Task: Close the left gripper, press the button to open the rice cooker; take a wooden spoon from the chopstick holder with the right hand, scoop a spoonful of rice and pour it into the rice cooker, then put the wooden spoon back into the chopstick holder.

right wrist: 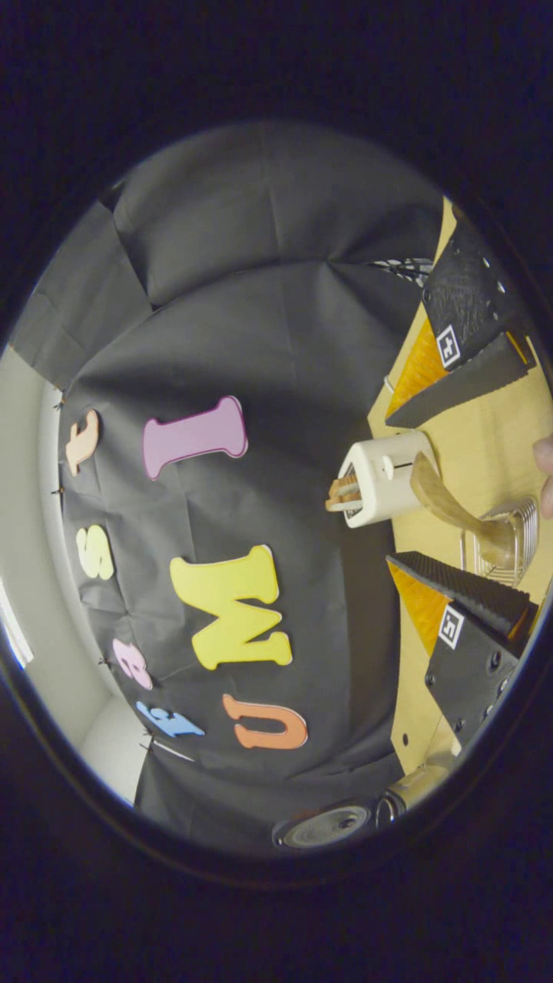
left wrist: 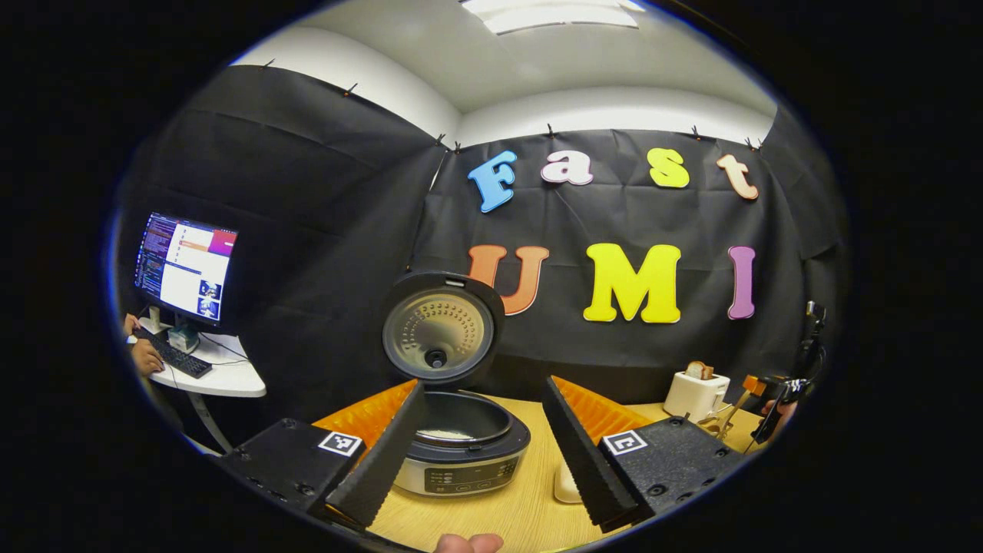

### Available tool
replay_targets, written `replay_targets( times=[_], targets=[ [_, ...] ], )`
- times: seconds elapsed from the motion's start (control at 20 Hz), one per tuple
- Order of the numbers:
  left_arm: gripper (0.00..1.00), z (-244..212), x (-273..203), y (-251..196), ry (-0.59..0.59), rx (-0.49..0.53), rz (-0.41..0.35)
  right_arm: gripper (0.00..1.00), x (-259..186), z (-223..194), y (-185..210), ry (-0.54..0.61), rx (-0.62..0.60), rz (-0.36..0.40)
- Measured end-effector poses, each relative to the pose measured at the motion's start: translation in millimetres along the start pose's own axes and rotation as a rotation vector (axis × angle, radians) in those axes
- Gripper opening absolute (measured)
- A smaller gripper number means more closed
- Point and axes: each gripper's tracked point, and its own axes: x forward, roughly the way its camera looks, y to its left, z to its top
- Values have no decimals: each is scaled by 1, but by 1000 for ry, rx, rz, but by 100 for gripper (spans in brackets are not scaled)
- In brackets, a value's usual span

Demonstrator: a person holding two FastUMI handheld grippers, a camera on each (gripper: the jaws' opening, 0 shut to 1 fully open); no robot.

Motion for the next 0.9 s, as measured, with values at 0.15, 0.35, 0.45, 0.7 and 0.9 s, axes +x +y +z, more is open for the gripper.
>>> replay_targets(
  times=[0.15, 0.35, 0.45, 0.7, 0.9],
  targets=[
    [98, -5, 18, 14, 76, 8, 57, 95, -27, 31, 7, -98, -94, 48],
    [98, 40, 52, 11, 56, 39, 91, 92, -57, 34, 45, -107, -104, 211],
    [98, 62, 74, 3, 67, 37, 86, 95, -68, 29, 63, -89, -116, 288],
    [98, 122, 138, 5, 83, 131, 155, 92, -82, 11, 87, -80, -128, 416],
    [98, 157, 188, 20, 100, 175, 226, 95, -87, -6, 85, -61, -121, 441]
  ],
)
